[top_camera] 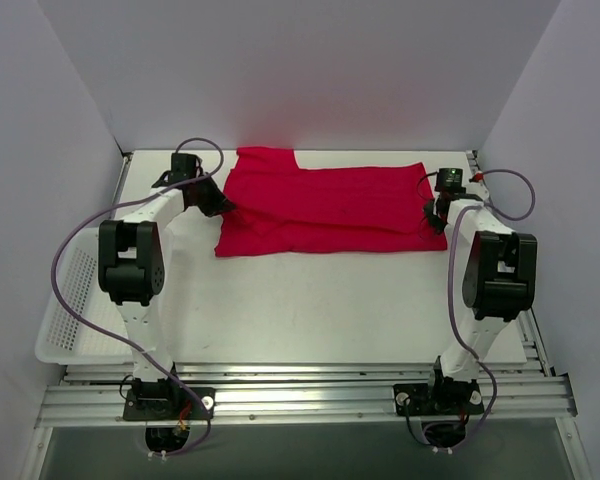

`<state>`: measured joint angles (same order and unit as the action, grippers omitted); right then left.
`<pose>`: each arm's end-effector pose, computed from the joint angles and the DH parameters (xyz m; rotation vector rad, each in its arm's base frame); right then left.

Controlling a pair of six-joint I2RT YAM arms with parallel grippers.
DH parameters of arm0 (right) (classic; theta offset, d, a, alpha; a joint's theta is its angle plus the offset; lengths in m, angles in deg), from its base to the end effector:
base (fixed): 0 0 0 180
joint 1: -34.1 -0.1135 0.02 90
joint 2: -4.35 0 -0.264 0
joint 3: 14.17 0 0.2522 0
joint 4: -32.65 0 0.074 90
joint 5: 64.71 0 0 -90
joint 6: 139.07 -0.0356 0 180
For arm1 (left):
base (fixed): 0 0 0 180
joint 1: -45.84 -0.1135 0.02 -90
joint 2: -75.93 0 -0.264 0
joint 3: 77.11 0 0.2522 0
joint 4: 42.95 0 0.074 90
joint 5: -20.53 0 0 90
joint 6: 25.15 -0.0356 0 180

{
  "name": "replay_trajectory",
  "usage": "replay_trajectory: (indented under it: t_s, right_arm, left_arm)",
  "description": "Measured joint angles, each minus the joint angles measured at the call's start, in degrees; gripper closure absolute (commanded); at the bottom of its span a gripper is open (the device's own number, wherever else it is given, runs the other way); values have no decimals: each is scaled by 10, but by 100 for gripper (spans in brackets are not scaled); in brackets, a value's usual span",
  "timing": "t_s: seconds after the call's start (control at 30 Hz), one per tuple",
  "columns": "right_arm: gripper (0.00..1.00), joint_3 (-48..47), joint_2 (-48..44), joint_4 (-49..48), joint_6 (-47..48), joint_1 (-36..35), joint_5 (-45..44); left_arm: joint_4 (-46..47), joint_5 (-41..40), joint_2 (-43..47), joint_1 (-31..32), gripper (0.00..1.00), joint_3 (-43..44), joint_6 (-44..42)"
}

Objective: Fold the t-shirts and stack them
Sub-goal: Fold the flattened tshirt in 1/3 of the way

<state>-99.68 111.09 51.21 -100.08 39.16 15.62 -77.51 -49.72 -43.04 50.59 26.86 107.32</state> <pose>0.4128 -0.0426 0.2052 1.1426 1.9550 0.2376 0.4586 -0.0502 0.1974 -0.6618 2.4372 -0.7738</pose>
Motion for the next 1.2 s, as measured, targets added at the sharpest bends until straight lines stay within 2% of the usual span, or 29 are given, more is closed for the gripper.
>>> replay_trajectory:
  t_s: [0.43,0.7,0.77,0.8,0.83,0.9,0.93,0.97,1.07,1.1,1.13,1.17,1.2]
  right_arm:
    - [100,-17,74,1,-14,3,-37]
    - [100,-35,89,-11,-17,5,-36]
    - [90,-37,90,-12,-17,5,-36]
    - [77,-38,90,-12,-17,5,-36]
    - [46,-38,91,-15,-19,5,-35]
    - [19,-47,91,-27,-20,5,-30]
    - [2,-52,91,-32,-17,4,-30]
    - [0,-55,91,-36,-16,5,-30]
    - [0,-57,91,-34,-10,5,-30]
    - [0,-59,91,-30,-10,5,-31]
    - [0,-63,91,-26,-10,5,-33]
    - [0,-66,91,-24,-9,3,-37]
    - [0,-70,88,-22,-8,1,-43]
  left_arm:
    - [5,4,-3,-17,98,-6,-1]
    - [9,-4,-3,-25,98,-19,1]
    - [9,-4,-3,-25,98,-19,2]
    - [9,-5,-3,-25,98,-19,3]
    - [9,-5,-3,-25,97,-19,3]
    - [9,-5,-4,-25,90,-19,4]
    - [9,-5,-5,-25,86,-18,4]
    - [8,-5,-8,-25,76,-15,5]
    - [7,-5,-35,-26,57,22,12]
    - [6,-5,-48,-27,37,41,14]
    - [6,-5,-63,-28,27,63,14]
    - [2,-3,-84,-29,9,97,19]
    - [1,-1,-102,-30,7,126,19]
